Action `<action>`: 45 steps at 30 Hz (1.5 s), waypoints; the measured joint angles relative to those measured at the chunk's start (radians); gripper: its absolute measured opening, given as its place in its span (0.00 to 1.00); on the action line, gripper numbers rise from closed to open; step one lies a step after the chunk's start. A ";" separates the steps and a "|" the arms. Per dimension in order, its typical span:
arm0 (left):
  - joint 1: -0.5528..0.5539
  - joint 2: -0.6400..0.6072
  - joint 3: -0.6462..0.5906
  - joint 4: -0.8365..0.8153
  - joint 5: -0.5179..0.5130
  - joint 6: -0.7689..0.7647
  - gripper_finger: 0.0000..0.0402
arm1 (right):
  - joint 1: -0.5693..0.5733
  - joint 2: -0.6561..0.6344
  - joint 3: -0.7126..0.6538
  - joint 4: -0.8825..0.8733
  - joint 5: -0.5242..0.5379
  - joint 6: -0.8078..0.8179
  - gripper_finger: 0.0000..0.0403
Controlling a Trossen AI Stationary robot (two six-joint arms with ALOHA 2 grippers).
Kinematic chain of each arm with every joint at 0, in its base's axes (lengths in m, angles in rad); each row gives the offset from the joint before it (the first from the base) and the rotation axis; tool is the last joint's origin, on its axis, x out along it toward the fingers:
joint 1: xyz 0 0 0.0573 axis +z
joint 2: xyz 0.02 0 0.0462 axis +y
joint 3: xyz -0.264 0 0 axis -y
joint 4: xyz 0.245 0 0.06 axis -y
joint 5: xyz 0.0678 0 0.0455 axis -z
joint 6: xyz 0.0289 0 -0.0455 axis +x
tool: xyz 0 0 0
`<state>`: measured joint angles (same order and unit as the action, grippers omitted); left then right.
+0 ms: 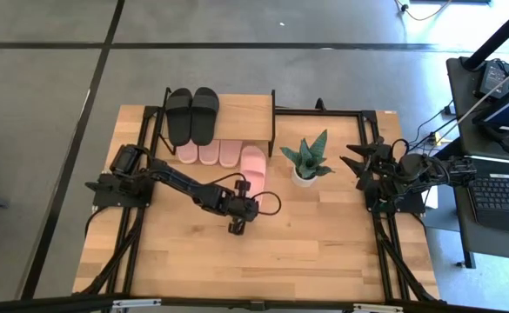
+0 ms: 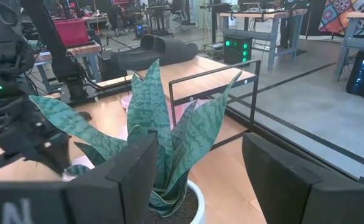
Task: Pick and place slides into the shelf
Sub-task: Put the pink slipper under the shelf
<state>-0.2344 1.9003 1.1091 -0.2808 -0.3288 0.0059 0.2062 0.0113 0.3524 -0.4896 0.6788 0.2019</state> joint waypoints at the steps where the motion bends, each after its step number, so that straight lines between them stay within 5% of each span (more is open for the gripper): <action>1: 0.003 0.000 0.000 0.001 -0.016 0.000 0.02 | 0.000 0.000 0.000 0.000 0.000 0.000 0.58; 45: 0.283 -0.002 0.001 0.052 0.039 0.311 0.01 | 0.000 0.000 0.000 -0.001 0.000 -0.001 0.58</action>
<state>0.0489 1.8988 1.1099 -0.2284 -0.2901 0.3165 0.2062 0.0113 0.3527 -0.4908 0.6788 0.2012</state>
